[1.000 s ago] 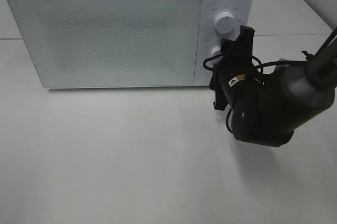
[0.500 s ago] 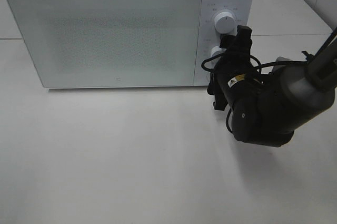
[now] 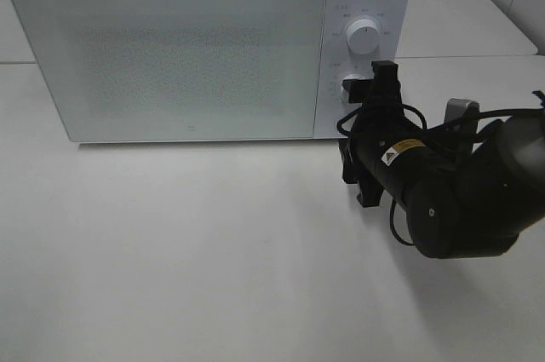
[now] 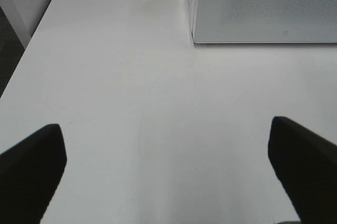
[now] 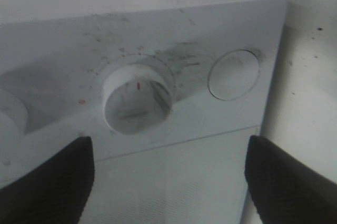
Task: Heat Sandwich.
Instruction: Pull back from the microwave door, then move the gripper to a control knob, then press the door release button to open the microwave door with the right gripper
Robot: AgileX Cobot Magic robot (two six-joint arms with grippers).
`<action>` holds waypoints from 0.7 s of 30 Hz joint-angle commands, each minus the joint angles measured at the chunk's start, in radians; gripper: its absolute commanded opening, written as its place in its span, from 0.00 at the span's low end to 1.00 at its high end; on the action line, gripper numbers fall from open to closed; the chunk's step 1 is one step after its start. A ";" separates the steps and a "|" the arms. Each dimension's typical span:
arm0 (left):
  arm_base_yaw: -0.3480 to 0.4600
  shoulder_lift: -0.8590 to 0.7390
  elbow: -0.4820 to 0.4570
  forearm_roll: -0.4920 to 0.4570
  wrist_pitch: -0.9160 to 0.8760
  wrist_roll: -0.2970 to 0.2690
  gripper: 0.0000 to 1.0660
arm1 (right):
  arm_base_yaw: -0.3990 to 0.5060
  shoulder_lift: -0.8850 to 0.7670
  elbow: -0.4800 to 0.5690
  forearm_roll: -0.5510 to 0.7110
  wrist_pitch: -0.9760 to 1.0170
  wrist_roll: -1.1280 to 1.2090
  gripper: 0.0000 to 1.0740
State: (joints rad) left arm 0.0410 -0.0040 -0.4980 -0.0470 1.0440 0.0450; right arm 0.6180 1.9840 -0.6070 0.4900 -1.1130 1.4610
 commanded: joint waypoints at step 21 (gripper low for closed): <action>0.003 -0.027 0.004 -0.007 -0.016 0.000 0.95 | -0.002 -0.329 0.072 -0.273 0.709 -0.649 0.71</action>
State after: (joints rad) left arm 0.0410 -0.0040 -0.4980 -0.0470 1.0440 0.0450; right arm 0.6180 1.6670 -0.5360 0.2300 -0.4410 0.8640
